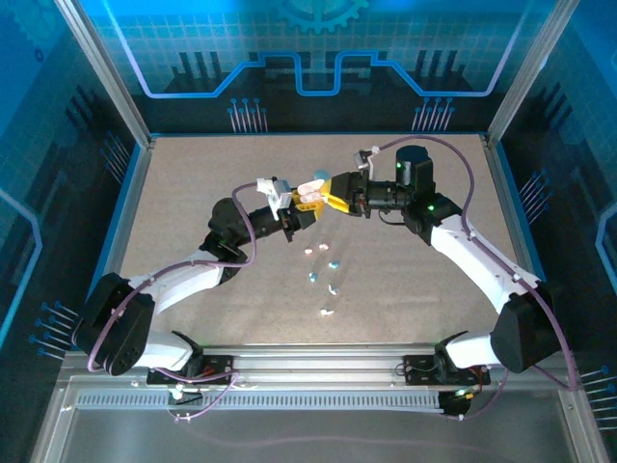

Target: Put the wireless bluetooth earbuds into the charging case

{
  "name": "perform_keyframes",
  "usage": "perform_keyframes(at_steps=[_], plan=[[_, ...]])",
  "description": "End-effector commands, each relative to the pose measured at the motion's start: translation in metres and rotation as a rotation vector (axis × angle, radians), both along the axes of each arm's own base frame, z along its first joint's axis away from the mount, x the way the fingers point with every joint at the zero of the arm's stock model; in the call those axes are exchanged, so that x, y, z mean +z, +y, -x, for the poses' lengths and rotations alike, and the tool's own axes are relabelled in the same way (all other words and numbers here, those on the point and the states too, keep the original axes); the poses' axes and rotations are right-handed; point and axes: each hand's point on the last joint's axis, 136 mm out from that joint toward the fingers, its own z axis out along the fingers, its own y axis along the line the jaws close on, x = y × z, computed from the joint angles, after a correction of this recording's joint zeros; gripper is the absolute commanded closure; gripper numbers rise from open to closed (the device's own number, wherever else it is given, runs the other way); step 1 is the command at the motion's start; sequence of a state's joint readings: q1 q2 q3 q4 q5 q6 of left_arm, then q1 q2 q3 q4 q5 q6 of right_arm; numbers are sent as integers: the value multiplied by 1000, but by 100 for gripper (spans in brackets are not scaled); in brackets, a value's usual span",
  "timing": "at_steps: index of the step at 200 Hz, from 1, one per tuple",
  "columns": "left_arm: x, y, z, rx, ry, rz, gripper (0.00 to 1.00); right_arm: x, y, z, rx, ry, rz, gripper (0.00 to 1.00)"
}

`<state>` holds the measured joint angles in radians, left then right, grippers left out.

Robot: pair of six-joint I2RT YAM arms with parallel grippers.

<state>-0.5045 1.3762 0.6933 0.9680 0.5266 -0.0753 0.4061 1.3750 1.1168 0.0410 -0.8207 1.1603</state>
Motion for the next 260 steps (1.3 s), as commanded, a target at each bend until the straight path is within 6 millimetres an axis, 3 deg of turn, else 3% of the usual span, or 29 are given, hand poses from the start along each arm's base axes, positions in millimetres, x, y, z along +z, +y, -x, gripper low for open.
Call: perform_keyframes(at_steps=[1, 68, 116, 183, 224, 260], plan=[[21, 2, 3, 9, -58, 16, 83, 18, 5, 11, 51, -56, -9, 53], [28, 1, 5, -2, -66, 25, 83, 5, 9, 19, 114, -15, 21, 50], [29, -2, 11, -39, -64, 23, 82, 5, 11, 15, 101, -8, -5, 59], [29, -3, 15, -60, -68, 16, 82, 2, 9, 7, 60, 36, -36, 54], [29, -2, 14, -50, -72, 15, 81, 1, 9, 9, 69, 43, -43, 65], [25, -1, 12, -38, -67, 12, 70, 9, 5, 5, 47, 38, -80, 71]])
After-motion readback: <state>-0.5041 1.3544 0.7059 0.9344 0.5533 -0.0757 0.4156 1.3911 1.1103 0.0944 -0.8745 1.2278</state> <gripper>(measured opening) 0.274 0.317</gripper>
